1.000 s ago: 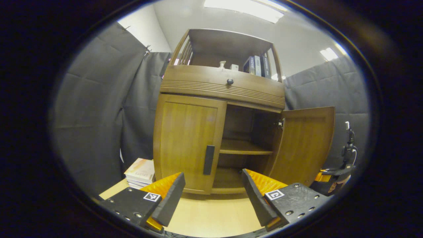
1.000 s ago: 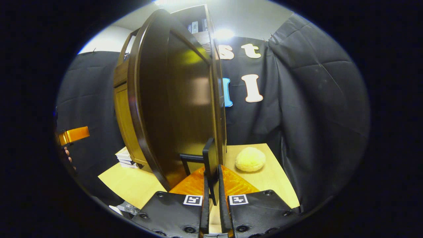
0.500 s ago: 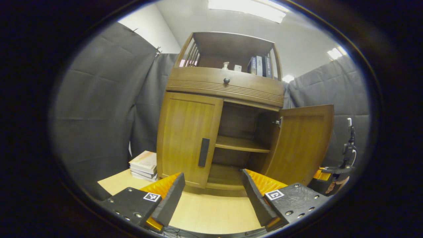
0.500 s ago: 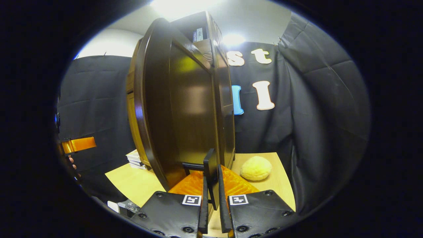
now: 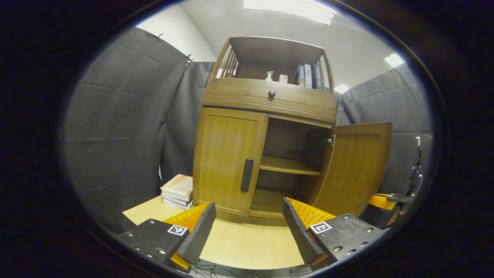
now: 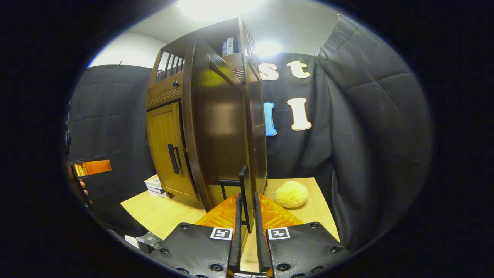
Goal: Open the right door of the double-door shoe cabinet with the right hand, and open the left door with the left hand.
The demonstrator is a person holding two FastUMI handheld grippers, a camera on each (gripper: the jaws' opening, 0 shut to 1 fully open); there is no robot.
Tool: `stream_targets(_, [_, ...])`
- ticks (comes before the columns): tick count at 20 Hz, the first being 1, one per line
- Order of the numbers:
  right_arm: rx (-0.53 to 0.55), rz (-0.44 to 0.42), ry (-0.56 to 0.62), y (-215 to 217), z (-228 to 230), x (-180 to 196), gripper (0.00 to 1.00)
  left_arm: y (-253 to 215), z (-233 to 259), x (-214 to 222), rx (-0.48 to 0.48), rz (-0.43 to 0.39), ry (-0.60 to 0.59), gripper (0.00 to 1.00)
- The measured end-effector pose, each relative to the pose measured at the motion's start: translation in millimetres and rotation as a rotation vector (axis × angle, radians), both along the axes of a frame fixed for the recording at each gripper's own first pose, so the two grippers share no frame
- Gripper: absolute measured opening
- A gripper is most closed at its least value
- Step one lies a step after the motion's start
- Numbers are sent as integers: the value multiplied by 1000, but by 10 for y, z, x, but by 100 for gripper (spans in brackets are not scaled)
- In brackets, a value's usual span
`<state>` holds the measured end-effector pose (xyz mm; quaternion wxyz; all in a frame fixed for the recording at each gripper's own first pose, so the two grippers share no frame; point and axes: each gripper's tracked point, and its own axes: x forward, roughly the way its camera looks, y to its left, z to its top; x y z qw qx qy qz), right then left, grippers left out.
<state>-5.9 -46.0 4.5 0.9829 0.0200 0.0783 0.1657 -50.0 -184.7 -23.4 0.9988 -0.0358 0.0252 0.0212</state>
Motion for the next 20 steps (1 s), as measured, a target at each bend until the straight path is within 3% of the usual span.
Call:
stream_targets(1, [-18,-36,-13,-66,30,-45,19,35,12,31,3,-9,2,100])
stream_targets(4, [-36,-95,-5,-77,58,-275,6,170,-21,127,11,-39,19,100])
stream_targets(6, [-36,-128,16,10,76,-457,5,270,-42,198,6,-66,26,100])
stream_targets(9, [-11,-166,29,335,184,-679,6,425,-57,323,-17,-119,42,100])
stream_targets(10, [0,-169,28,486,214,-710,16,468,-33,359,-33,-140,41,100])
stream_targets(12, [11,-163,13,828,310,-742,6,570,19,450,-56,-190,24,100])
stream_targets(13, [8,-174,-1,943,335,-732,15,640,58,475,-50,-208,14,100])
stream_targets(15, [8,-163,-8,1255,436,-645,1,812,97,502,-26,-233,-2,100])
stream_targets(16, [-12,-153,12,1413,346,-601,4,900,91,493,-22,-239,-3,100])
stream_targets(17, [-13,-166,11,1507,346,-567,0,966,91,482,-25,-249,-3,100])
stream_targets(19, [7,-176,-21,1670,440,-509,4,1083,66,475,-26,-261,-6,98])
stream_targets(20, [7,-185,-30,1763,476,-524,12,1143,42,495,-20,-262,-5,100])
